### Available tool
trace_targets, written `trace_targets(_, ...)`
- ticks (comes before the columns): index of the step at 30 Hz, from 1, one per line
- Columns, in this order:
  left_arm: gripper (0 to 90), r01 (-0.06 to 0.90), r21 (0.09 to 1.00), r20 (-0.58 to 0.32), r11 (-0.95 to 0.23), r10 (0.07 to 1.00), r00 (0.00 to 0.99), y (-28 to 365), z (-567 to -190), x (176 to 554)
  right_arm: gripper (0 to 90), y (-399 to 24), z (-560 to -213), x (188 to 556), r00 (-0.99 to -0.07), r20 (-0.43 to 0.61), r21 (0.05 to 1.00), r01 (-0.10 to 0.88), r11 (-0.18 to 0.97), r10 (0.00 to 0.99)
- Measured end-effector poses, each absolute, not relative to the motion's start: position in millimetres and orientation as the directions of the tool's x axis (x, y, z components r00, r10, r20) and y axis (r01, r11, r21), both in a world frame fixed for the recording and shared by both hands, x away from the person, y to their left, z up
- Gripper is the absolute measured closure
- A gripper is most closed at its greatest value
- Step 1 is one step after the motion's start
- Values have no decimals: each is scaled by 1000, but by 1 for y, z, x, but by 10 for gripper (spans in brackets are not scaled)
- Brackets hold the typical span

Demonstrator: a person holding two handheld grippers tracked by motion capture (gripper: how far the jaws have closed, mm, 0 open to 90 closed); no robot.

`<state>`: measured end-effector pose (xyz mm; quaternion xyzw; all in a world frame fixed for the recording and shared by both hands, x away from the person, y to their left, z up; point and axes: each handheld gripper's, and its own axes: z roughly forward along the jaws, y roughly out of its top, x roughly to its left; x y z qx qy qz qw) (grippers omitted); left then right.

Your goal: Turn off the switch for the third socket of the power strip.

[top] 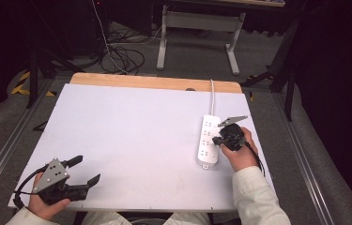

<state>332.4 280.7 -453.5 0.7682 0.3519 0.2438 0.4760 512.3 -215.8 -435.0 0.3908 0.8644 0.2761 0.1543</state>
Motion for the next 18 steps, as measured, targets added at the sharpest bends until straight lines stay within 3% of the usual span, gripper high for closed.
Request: trace_targets(18,153,309,903,38,-298,773,634,281,-454,332,900,-213,-442,510,-643,-59,589,595,546,764)
